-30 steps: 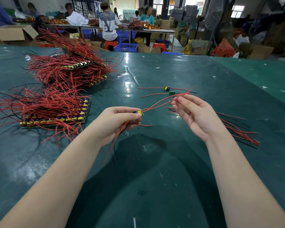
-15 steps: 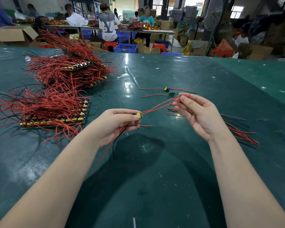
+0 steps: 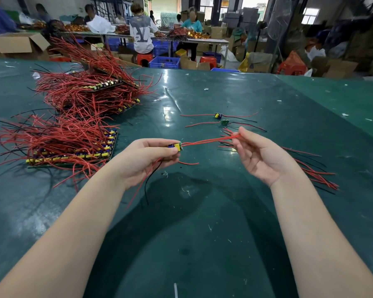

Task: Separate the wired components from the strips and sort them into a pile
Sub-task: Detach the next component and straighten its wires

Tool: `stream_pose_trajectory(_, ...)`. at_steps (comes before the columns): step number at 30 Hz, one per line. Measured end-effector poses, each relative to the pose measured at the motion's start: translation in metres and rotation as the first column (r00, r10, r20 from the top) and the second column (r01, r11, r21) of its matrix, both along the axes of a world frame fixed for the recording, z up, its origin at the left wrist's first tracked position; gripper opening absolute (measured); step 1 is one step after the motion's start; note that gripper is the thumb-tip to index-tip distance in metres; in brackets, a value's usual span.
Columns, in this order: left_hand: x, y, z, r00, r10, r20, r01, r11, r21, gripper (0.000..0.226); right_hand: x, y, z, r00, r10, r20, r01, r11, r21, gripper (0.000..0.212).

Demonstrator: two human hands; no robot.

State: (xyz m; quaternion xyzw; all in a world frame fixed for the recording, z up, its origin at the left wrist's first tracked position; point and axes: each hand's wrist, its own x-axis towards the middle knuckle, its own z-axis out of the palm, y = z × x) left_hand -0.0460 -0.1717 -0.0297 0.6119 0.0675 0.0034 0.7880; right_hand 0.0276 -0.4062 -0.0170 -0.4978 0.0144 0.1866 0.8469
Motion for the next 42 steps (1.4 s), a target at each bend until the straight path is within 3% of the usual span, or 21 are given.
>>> stream_pose_trajectory(3,0.000,-0.001,-0.001,1.000,-0.007,0.011,0.007,1.000,0.008,0.017,-0.001,-0.001,0.000,0.984,0.042,-0.172,-0.021,0.992,0.125,0.012)
stream_pose_trajectory(6,0.001,-0.002,-0.002,1.000,0.001,0.001,-0.001,1.000,0.003,0.016,-0.001,0.002,-0.001,0.987,0.021,-0.162,0.006,0.986,0.166,0.013)
stream_pose_trajectory(9,0.001,-0.002,-0.002,1.000,0.011,-0.009,-0.011,1.000,-0.014,0.014,0.002,0.002,-0.003,0.999,-0.039,-0.013,0.039,0.997,0.072,0.011)
stream_pose_trajectory(13,0.000,-0.002,-0.003,1.000,-0.004,-0.009,0.004,1.000,0.019,0.017,0.007,0.002,-0.012,0.948,-0.122,0.293,0.196,0.952,-0.236,0.016)
stream_pose_trajectory(17,0.000,-0.005,-0.003,0.999,-0.036,-0.019,0.037,0.998,0.054,0.019,0.009,0.004,-0.019,0.807,-0.171,0.565,0.476,0.755,-0.452,0.020)
stream_pose_trajectory(20,-0.001,-0.008,-0.004,0.999,-0.049,-0.020,0.050,0.997,0.059,0.019,0.005,0.008,-0.022,0.700,-0.163,0.695,0.628,0.605,-0.490,0.022)
stream_pose_trajectory(22,-0.001,-0.008,-0.004,0.999,-0.034,-0.019,0.035,0.999,0.032,0.016,0.003,0.011,-0.021,0.741,-0.218,0.636,0.566,0.711,-0.416,0.020)
stream_pose_trajectory(25,-0.001,-0.007,-0.003,1.000,-0.018,-0.019,0.017,0.999,-0.034,0.013,0.002,0.012,-0.013,0.918,-0.234,0.320,0.292,0.945,-0.147,0.017)
stream_pose_trajectory(28,-0.001,-0.005,-0.001,0.999,-0.044,-0.017,0.042,0.997,-0.072,0.017,0.004,0.007,-0.008,0.965,-0.191,0.183,0.198,0.980,-0.023,0.017)
stream_pose_trajectory(34,-0.002,-0.001,0.000,0.998,-0.050,-0.036,0.048,0.996,-0.069,0.018,0.001,0.000,-0.001,0.994,-0.044,-0.105,0.044,0.999,0.001,0.032)
stream_pose_trajectory(39,-0.001,-0.004,0.000,1.000,-0.004,-0.023,0.002,0.992,-0.125,0.026,0.000,0.008,-0.003,0.999,-0.047,-0.024,0.049,0.996,0.076,0.015)
stream_pose_trajectory(42,0.000,-0.010,-0.001,1.000,-0.003,-0.002,0.003,0.988,-0.153,0.030,-0.004,0.021,-0.008,0.994,0.069,0.087,-0.072,0.997,0.039,0.026)
